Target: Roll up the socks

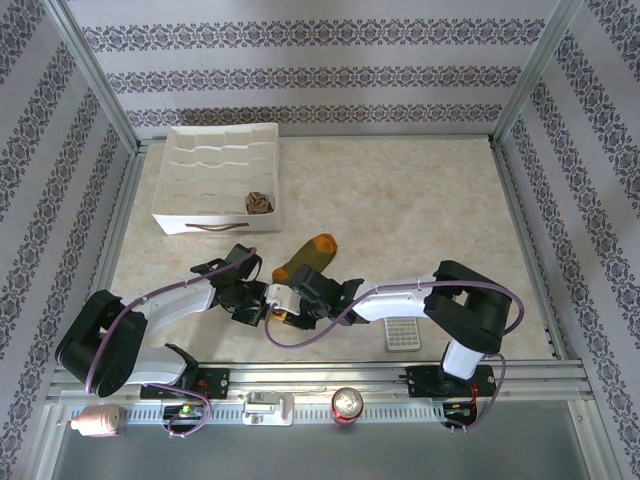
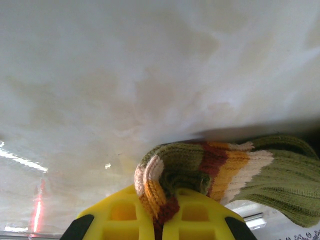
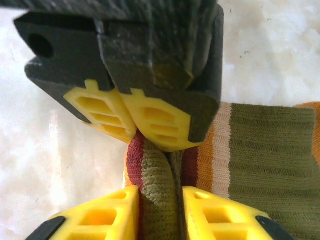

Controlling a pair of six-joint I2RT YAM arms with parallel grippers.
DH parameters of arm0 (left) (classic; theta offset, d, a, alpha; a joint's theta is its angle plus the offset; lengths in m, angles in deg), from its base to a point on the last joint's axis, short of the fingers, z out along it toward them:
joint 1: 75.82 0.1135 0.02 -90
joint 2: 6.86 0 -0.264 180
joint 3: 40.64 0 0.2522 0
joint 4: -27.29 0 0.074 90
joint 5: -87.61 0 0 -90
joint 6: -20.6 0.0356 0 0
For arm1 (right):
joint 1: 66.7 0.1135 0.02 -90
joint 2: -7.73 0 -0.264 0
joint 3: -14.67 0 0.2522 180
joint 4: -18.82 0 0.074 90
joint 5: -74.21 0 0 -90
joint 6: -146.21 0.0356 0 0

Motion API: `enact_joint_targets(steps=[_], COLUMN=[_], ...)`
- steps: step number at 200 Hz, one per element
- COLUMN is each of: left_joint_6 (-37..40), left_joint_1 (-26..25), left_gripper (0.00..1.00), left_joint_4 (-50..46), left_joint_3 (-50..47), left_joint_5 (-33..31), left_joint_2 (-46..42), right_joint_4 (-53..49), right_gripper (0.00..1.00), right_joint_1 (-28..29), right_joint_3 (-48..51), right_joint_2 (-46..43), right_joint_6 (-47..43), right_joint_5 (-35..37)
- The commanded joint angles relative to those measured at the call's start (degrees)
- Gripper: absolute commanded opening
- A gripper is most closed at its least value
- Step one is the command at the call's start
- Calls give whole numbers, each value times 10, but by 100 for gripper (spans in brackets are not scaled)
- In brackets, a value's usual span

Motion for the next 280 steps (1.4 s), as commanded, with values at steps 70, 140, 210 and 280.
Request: enact_joint_targets(steps=[70,140,210,280], left_joint_6=[4,44,95,114], left_joint_1=[8,15,14,15], left_gripper=[22,58,44,43], left_joint_4=[-34,80,205,227], left_joint_3=[-2,-79,-129,-166], left_joint_5=[-50,-90,-98,-96], left_joint_2=[-23,-167,-177,-202], right_joint_4=[-44,-98,-155,-213], right_gripper=[0,0,0,0], right_joint_1=[-62,-116,-143,-171], right_joint_3=[-22,-37,-68,-105], right_joint_2=[26,87,136,175], right_joint_6=[72,126,150,177], right_joint_5=[-105,-166,-177,-193])
